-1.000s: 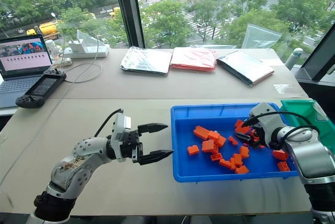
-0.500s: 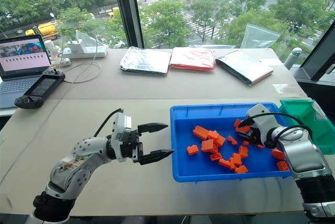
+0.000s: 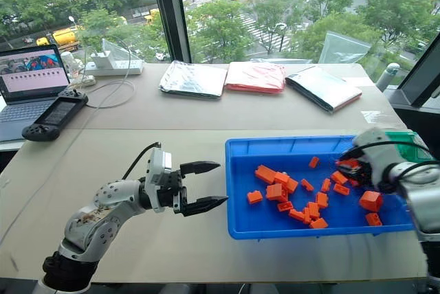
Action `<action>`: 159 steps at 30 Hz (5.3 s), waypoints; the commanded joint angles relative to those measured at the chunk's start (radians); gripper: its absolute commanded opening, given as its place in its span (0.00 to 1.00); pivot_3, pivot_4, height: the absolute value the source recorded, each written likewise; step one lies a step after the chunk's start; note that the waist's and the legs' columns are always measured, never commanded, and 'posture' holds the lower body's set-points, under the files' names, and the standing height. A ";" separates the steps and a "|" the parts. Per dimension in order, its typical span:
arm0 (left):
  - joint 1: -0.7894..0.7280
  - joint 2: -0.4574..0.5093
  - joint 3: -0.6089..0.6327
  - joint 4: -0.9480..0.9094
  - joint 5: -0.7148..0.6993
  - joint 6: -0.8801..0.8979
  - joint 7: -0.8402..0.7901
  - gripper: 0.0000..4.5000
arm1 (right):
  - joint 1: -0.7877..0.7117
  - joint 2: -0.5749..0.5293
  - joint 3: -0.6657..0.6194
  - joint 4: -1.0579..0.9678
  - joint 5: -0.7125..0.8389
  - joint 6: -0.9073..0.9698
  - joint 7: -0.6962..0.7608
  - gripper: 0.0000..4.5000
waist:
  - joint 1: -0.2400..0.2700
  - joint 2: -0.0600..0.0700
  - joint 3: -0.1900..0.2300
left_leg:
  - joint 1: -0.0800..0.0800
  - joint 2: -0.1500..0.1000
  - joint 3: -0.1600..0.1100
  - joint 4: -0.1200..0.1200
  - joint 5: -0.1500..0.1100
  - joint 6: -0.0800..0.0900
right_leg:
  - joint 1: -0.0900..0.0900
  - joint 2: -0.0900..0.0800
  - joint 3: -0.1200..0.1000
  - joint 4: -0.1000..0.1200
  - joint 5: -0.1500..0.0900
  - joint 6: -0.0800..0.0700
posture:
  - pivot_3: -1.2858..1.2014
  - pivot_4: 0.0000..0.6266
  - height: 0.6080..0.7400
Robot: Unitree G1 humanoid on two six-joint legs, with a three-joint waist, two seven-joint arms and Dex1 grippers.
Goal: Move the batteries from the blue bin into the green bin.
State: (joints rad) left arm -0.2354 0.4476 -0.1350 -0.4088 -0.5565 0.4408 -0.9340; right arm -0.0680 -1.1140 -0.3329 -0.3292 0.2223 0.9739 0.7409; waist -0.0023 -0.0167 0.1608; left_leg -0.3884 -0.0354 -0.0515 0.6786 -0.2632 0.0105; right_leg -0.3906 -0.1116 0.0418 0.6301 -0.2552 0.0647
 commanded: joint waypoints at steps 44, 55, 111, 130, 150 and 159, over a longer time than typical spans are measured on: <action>0.020 0.006 0.005 -0.058 -0.018 -0.012 -0.001 1.00 | -0.249 0.187 0.161 0.303 -0.046 0.023 -0.200 1.00 | -0.002 0.000 0.000 | 0.000 -0.001 0.000 0.000 0.000 0.000 | 0.000 -0.001 0.000 0.000 0.000 0.000 | 0.52 0.24 1.00; 0.008 0.009 0.008 -0.071 -0.026 0.010 0.018 1.00 | -0.251 0.209 0.118 0.265 0.043 0.072 -0.138 1.00 | -0.002 0.000 0.000 | 0.000 -0.001 0.000 0.000 0.000 0.000 | 0.000 -0.001 0.000 0.000 0.000 0.000 | 0.52 0.24 1.00; 0.021 0.030 0.005 -0.050 -0.030 -0.003 -0.014 1.00 | 0.021 0.051 -0.249 -0.210 0.266 0.361 -0.012 0.32 | -0.003 0.001 0.000 | -0.001 0.000 0.000 0.000 0.000 0.000 | 0.000 0.000 0.000 -0.001 0.000 0.000 | 0.52 0.24 1.00; 0.000 0.031 -0.001 -0.062 -0.035 0.021 -0.001 1.00 | 0.068 0.054 -0.033 -0.192 0.230 0.220 -0.069 0.71 | -0.001 0.000 0.000 | 0.000 -0.001 0.000 0.000 0.000 0.000 | 0.001 0.000 0.000 -0.001 0.000 0.000 | 0.52 0.24 1.00; 0.006 0.014 -0.018 -0.066 -0.023 0.007 0.026 1.00 | -0.547 0.149 0.405 0.650 -0.124 -0.279 -0.083 0.94 | -0.007 0.000 0.000 | -0.003 -0.001 0.001 0.000 0.000 -0.001 | -0.003 -0.001 0.000 -0.001 0.000 0.000 | 0.52 0.24 1.00; 0.032 0.009 -0.016 -0.091 -0.021 0.003 0.056 1.00 | -0.658 0.155 0.494 0.899 -0.213 -0.357 0.060 0.94 | -0.009 0.000 0.000 | -0.003 -0.001 0.001 0.000 0.000 -0.001 | -0.004 -0.001 0.001 -0.001 0.000 0.000 | 0.52 0.24 1.00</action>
State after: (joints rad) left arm -0.2129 0.4613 -0.1558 -0.4509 -0.5730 0.4622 -0.8843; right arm -0.7050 -0.9471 0.1518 0.5227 0.0472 0.6369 0.7735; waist -0.0117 -0.0163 0.1611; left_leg -0.3911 -0.0363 -0.0506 0.6784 -0.2628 0.0098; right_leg -0.3943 -0.1124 0.0422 0.6295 -0.2551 0.0647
